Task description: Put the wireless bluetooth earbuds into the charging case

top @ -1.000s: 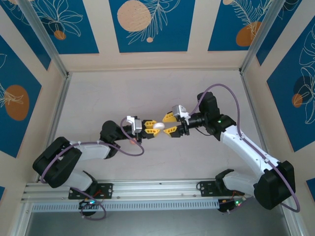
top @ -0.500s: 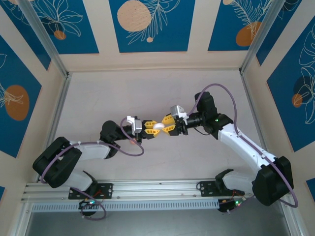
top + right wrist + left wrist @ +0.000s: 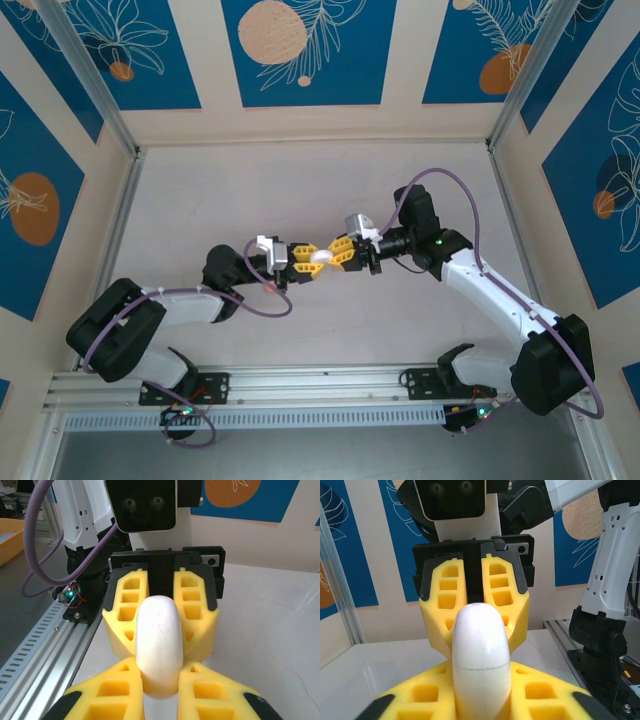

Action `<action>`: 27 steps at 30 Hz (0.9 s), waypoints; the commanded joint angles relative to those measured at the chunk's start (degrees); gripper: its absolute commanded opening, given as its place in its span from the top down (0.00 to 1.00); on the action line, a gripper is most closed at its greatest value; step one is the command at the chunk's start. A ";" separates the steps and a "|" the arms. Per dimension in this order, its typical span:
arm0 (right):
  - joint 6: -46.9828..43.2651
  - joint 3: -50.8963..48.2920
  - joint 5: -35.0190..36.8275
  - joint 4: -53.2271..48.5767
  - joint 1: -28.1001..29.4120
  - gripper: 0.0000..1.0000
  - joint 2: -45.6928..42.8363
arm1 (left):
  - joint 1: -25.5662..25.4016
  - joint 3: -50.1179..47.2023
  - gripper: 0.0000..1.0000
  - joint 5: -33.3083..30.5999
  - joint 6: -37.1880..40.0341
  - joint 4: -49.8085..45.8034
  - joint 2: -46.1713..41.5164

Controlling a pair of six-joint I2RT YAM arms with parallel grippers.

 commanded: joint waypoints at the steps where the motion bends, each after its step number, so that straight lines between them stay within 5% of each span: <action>1: -1.95 2.48 -1.66 -4.30 -0.29 0.87 0.42 | -0.21 -0.49 0.67 -1.49 -0.02 1.62 0.80; 13: -2.63 10.29 2.06 -25.02 -7.02 0.87 5.47 | -0.19 -3.23 0.32 -11.97 3.19 1.62 5.19; 27: 9.02 16.24 15.40 -38.55 -17.17 0.88 16.09 | -0.19 -2.32 0.28 -29.11 2.97 -4.44 11.64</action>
